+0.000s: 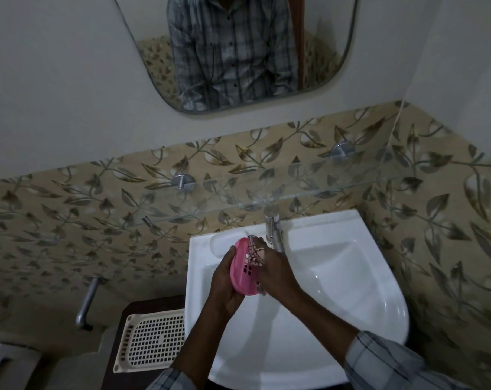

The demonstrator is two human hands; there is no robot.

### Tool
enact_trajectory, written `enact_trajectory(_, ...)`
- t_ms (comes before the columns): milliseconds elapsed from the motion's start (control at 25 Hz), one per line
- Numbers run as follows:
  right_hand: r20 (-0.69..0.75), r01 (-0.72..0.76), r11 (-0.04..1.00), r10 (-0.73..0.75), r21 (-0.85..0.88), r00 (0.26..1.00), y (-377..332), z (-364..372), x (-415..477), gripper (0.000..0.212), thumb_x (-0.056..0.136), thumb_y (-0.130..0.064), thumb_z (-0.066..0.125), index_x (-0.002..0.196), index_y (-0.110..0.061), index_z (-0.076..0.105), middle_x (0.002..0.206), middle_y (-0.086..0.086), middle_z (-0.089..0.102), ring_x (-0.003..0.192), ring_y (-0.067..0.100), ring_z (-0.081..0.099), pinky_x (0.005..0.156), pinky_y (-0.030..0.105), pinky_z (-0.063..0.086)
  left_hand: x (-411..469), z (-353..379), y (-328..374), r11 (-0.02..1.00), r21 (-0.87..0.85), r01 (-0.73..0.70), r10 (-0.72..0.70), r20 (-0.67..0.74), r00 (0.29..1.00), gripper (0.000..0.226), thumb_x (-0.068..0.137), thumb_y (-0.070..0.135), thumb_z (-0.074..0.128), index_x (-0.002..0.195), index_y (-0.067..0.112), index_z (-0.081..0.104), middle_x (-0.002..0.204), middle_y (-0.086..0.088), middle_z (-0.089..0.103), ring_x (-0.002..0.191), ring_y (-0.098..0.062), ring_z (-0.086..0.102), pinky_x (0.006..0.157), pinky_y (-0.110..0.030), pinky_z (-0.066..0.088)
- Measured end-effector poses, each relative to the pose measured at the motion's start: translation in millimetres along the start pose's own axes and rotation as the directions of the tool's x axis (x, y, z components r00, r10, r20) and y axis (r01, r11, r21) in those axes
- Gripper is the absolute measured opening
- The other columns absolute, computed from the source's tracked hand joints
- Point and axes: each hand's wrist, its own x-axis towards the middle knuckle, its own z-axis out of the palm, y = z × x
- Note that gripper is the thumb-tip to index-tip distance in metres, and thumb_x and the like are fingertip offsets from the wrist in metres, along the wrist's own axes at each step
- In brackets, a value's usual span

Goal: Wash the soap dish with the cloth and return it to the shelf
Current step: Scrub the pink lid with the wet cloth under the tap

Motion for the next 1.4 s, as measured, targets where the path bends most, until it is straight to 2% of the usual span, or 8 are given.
enact_trajectory(120,0.124,0.247,0.965,-0.235,-0.085,0.964,-12.2,8.3,-38.1,0.052,0.09,0.006,0.053,0.14,-0.009,0.05,0.142,0.0,0.052,0.133,0.006,0.044,0.113,0.021,0.032,13.3,1.0,8.9,0.999,-0.043,0.004,-0.006,-0.055,0.998,0.065,0.09,0.045,0.062,0.136,0.0,0.052,0.123,-0.027,0.058,0.098,-0.037,0.064,0.083,-0.046,0.059)
enact_trajectory(280,0.177,0.22,0.946,-0.18,-0.24,0.968,4.6,-26.9,-28.5,0.007,0.087,-0.012,0.071,0.091,-0.016,0.075,0.081,0.007,0.071,0.069,0.016,0.07,0.062,0.03,0.058,9.8,-22.0,8.5,0.995,-0.102,0.02,-0.029,-0.079,0.996,0.064,0.093,0.045,0.053,0.141,0.003,0.048,0.121,-0.027,0.06,0.099,-0.038,0.062,0.078,-0.047,0.06)
enact_trajectory(480,-0.122,0.076,0.997,-0.078,-0.026,0.989,-20.2,-22.1,0.6,0.045,0.085,0.002,0.062,0.128,-0.011,0.061,0.114,0.008,0.071,0.102,0.018,0.067,0.086,0.016,0.051,-0.2,2.9,-3.9,0.993,-0.117,0.006,-0.004,0.01,1.0,0.044,0.1,0.037,0.046,0.126,0.005,0.06,0.106,-0.021,0.069,0.096,-0.034,0.063,0.078,-0.043,0.059)
enact_trajectory(760,-0.07,-0.232,0.969,0.238,0.087,0.969,-17.2,-6.4,-15.7,0.013,0.092,-0.014,0.063,0.099,-0.008,0.071,0.087,0.006,0.074,0.077,0.019,0.071,0.062,0.016,0.055,1.5,-14.1,-7.8,0.998,-0.008,-0.063,0.062,-0.051,0.997,0.045,0.101,0.038,0.043,0.128,0.005,0.058,0.106,-0.02,0.069,0.098,-0.034,0.063,0.084,-0.046,0.054)
enact_trajectory(960,-0.029,0.148,0.985,-0.151,-0.085,0.988,-22.1,15.8,-32.0,0.049,0.088,-0.005,0.055,0.136,-0.017,0.059,0.133,0.006,0.063,0.123,0.022,0.058,0.105,0.032,0.047,4.2,-5.2,-13.3,0.999,-0.031,-0.031,0.031,-0.027,0.999,0.044,0.096,0.034,0.05,0.119,-0.001,0.062,0.103,-0.023,0.07,0.092,-0.033,0.07,0.078,-0.042,0.061)
enact_trajectory(1120,0.397,0.1,0.995,-0.088,-0.009,0.914,2.9,-29.9,-42.7,0.045,0.082,0.005,0.06,0.116,-0.022,0.072,0.099,0.012,0.076,0.069,0.022,0.073,0.063,0.03,0.063,9.1,-35.1,-9.6,0.998,-0.068,0.01,-0.011,-0.008,1.0,0.069,0.076,0.044,0.074,0.126,0.0,0.057,0.096,-0.025,0.07,0.082,-0.036,0.071,0.071,-0.045,0.061)
enact_trajectory(1240,0.118,0.226,0.969,-0.236,0.096,0.965,0.1,-50.4,-11.6,0.051,0.077,0.015,0.056,0.111,-0.02,0.071,0.095,0.005,0.076,0.079,0.014,0.075,0.074,0.033,0.063,6.6,-34.4,-11.1,0.992,-0.105,0.067,-0.05,0.158,0.986,0.082,0.039,0.033,0.098,0.11,0.001,0.073,0.101,-0.025,0.072,0.083,-0.037,0.071,0.075,-0.046,0.059)
enact_trajectory(1400,0.483,0.808,0.581,-0.683,-0.097,0.549,23.2,-38.1,9.2,0.067,0.075,0.018,0.06,0.137,-0.01,0.056,0.145,0.011,0.052,0.139,0.026,0.044,0.116,0.038,0.035,6.2,-19.5,0.4,0.982,-0.137,0.127,-0.096,0.217,0.972,0.084,0.045,0.017,0.097,0.119,-0.007,0.066,0.112,-0.029,0.068,0.093,-0.04,0.071,0.08,-0.055,0.058)
